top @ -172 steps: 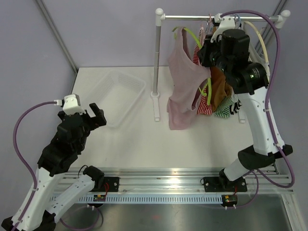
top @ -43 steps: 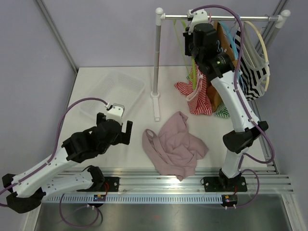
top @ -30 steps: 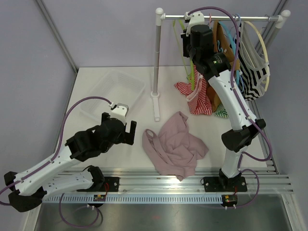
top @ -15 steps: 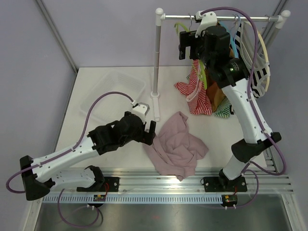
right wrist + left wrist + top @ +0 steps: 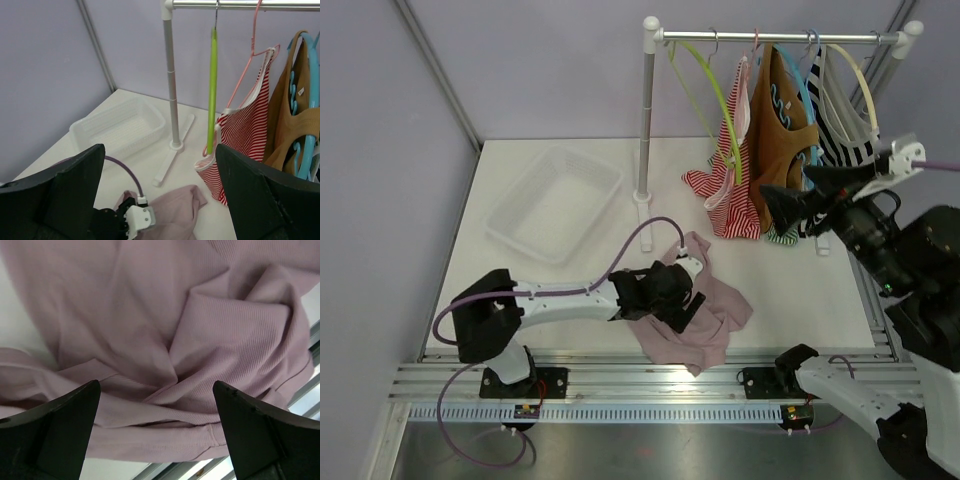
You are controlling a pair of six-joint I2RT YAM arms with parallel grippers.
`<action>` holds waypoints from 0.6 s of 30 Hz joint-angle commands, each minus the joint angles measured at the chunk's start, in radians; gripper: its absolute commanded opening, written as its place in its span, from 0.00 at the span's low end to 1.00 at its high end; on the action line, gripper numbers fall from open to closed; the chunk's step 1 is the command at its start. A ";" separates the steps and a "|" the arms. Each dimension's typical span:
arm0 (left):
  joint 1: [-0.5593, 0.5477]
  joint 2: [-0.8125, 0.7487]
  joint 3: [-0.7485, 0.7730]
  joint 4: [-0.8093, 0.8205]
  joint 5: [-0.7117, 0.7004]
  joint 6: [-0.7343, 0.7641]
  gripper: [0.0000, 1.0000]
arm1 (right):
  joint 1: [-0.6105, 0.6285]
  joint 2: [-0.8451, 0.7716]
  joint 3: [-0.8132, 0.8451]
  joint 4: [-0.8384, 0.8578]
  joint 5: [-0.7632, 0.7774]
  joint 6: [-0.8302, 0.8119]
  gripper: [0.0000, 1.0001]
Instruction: Remove the tank top from the hanger
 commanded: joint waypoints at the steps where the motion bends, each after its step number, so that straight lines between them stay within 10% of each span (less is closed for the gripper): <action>1: -0.049 0.098 0.097 0.071 -0.034 0.043 0.99 | 0.006 -0.057 -0.084 -0.037 -0.119 0.026 1.00; 8: -0.090 0.273 0.138 0.055 -0.075 0.045 0.85 | 0.005 -0.195 -0.100 -0.165 0.023 0.066 1.00; 12: -0.089 0.324 0.098 0.147 -0.068 0.039 0.25 | 0.005 -0.258 -0.135 -0.157 0.065 0.081 1.00; 15: -0.087 0.356 0.134 0.100 -0.091 0.029 0.00 | 0.005 -0.266 -0.144 -0.174 0.072 0.081 1.00; 18: -0.087 0.314 0.136 0.069 -0.140 0.013 0.00 | 0.006 -0.270 -0.152 -0.183 0.082 0.078 0.99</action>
